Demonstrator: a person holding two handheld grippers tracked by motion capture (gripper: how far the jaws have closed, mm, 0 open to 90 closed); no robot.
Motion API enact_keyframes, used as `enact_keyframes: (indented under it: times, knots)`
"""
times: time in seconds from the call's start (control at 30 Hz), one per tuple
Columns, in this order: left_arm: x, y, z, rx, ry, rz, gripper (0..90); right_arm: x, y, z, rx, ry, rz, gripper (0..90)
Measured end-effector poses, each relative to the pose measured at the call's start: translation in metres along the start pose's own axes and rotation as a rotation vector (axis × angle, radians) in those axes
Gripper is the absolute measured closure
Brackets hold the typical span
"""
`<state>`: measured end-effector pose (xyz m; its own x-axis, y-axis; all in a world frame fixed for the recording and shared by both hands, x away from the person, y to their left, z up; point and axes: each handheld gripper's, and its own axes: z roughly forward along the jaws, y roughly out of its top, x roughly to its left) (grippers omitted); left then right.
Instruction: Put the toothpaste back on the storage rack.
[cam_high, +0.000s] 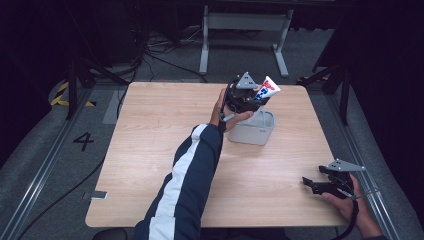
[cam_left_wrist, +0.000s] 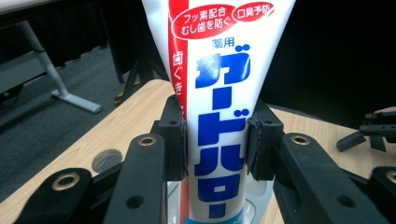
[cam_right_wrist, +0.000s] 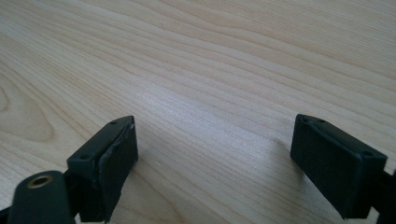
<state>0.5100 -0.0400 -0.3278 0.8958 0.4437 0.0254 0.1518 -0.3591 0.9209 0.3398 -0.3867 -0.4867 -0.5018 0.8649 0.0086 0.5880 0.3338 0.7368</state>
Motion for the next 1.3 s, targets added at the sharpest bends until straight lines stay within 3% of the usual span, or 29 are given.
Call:
enact_keyframes:
  times: [0.5,0.67,0.87,1.07,1.3]
  knots:
    - [0.006,-0.013,0.012,-0.018,-0.016,-0.013,65.3,0.0,0.0,0.0,0.002,-0.002,-0.005,15.4]
    - [0.01,-0.019,0.013,-0.027,-0.022,-0.037,65.2,0.0,0.0,0.0,0.003,-0.001,-0.006,15.4]
    - [0.009,-0.03,0.016,0.007,-0.018,-0.027,64.9,0.0,0.0,0.0,0.003,-0.001,-0.006,15.4]
    - [0.008,-0.04,0.017,0.018,-0.026,-0.048,64.6,0.0,0.0,0.0,0.003,0.0,-0.002,15.4]
    - [0.01,-0.045,0.012,0.051,-0.021,-0.032,64.2,0.0,0.0,0.0,0.004,0.0,-0.003,15.4]
